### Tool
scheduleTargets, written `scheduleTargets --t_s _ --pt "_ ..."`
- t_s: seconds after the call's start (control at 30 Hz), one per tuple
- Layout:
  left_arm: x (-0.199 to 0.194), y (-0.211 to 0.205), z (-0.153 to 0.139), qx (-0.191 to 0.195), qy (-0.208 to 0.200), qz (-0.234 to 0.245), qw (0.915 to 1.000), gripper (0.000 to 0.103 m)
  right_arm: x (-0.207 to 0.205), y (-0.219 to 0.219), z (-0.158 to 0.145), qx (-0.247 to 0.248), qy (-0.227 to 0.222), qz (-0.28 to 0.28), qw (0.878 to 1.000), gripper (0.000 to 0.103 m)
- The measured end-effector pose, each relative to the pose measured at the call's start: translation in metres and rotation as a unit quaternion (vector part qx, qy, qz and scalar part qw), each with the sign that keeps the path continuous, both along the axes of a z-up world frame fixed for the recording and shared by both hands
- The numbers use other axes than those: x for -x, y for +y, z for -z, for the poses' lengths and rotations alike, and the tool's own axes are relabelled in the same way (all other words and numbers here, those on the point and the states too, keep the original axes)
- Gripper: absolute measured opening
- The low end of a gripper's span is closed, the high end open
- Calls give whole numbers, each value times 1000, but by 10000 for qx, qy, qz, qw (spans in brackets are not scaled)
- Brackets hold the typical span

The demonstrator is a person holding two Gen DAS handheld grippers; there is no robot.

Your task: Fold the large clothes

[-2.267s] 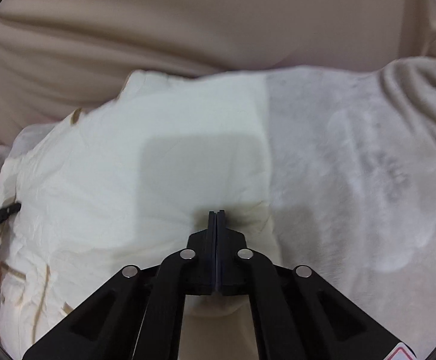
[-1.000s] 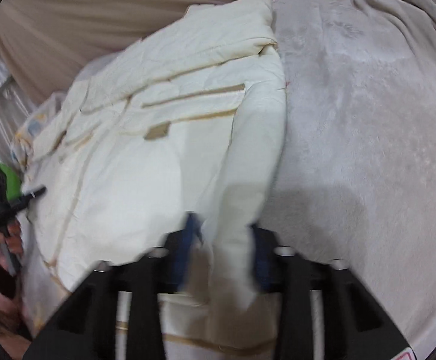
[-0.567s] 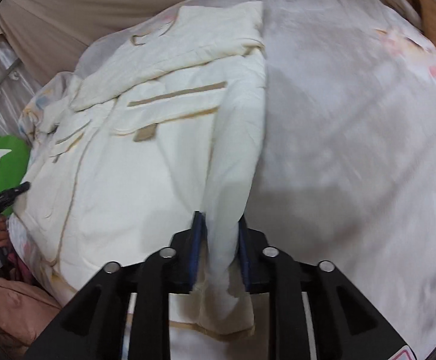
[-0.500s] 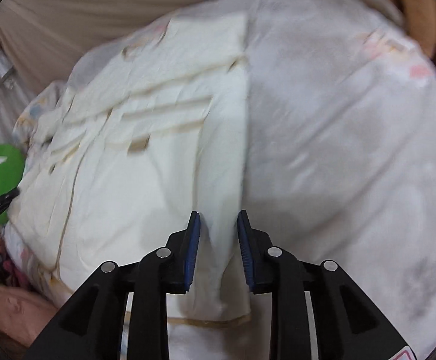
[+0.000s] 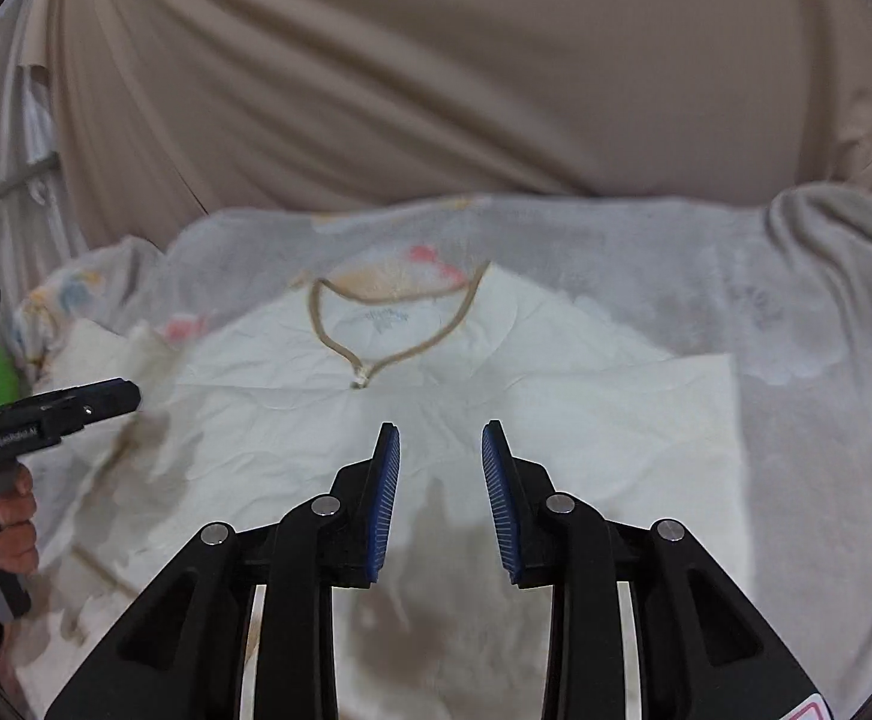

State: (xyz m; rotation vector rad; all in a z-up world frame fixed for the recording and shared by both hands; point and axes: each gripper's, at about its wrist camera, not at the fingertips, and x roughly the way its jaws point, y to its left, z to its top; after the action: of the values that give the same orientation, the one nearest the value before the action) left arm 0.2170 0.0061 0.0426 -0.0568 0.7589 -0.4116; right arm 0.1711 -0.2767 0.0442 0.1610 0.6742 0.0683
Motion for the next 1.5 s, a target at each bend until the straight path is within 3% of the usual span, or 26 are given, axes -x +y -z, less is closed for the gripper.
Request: scheduleTargets --t_s 0.17,0.33,0.43,0.5,0.57,0.63,0.73,0.83,0.93,0.97,1.03,1.17,1.3,1.43,1.5 --pt "-42 1 54 -384 299 -322 9983 50 -35 -28 51 526 499 620 9954 28" --pt "-46 34 57 253 480 -362 9979 45 -24 -102 71 -775 631 1269 9869 15" --pt "-33 71 40 513 372 -712 9954 46 -14 -122 77 -1185 523 1524 9798 15" --pt "-21 113 27 678 342 -1197 9899 52 -6 -123 74 -1133 378 1605 9798 22" --pt "-9 168 18 825 324 -1847 9788 62 -2 -117 68 -990 234 1564 9824 31" --pt "-1 224 13 843 317 -2561 9624 63 -1 -112 65 -812 156 1516 9850 37" --pt "-1 310 20 898 456 -3647 9257 63 -3 -100 59 -639 53 1326 9891 39" --pt "-17 365 37 1345 758 -4075 9001 62 -3 -91 57 -574 13 1176 9914 44" --pt "-37 396 49 1675 833 -4333 8816 62 -4 -85 57 -428 30 1162 9923 46" --pt "-40 399 51 1720 806 -4357 8798 62 -3 -83 57 -402 32 1176 9922 47" --pt "-53 405 52 1738 760 -4306 8824 55 -3 -84 58 -406 44 1191 9920 48" --pt "-68 396 33 1507 609 -4208 8925 9 -5 -88 61 -505 106 1222 9912 49" --pt "-71 344 -28 890 -127 -3731 9234 5 -5 -85 61 -435 113 1187 9919 49" --pt "-60 226 -105 446 -920 -2426 9647 5 -6 -79 59 -310 90 1110 9933 49" --pt "-45 155 -132 396 -1163 -1570 9799 5 -5 -77 57 -261 64 1086 9937 49"
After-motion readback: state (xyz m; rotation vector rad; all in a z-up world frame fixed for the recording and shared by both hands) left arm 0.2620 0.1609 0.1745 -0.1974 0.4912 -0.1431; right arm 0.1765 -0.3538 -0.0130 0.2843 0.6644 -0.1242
